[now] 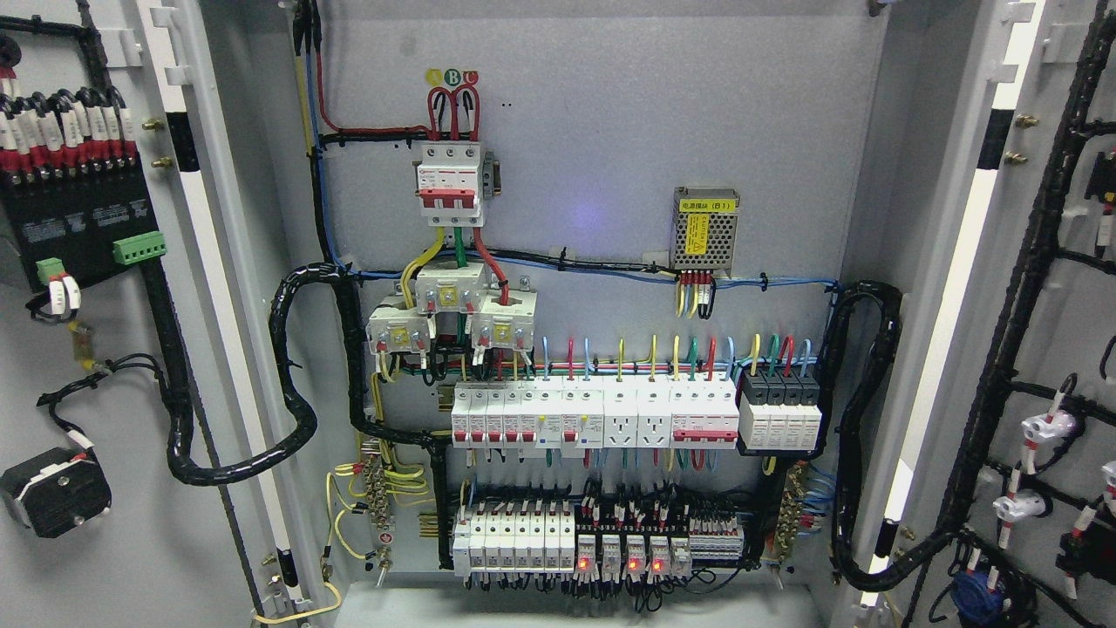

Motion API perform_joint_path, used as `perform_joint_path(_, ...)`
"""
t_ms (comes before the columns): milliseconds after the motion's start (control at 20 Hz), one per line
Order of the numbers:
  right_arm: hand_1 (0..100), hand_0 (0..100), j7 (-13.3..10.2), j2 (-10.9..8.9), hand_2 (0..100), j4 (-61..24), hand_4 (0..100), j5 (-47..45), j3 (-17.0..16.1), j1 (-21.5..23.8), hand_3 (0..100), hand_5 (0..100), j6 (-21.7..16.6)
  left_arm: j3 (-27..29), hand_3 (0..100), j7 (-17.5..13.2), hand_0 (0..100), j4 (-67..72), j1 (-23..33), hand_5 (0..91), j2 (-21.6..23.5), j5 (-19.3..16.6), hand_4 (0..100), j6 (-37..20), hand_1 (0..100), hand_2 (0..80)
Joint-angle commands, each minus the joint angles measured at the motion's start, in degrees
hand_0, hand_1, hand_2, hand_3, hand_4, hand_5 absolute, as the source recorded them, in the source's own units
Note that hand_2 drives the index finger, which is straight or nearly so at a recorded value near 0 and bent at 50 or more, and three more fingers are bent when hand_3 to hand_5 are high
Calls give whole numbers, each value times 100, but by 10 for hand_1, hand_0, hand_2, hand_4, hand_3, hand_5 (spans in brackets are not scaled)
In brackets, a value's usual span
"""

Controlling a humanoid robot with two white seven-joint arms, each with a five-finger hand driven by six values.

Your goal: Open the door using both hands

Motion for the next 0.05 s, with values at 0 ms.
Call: perform_joint_path(0,0,0,-51,142,0,670,0,80,85,-34,0,0,75,22,0,-2,0,198,-31,0,-50,-10,0,52,0,0)
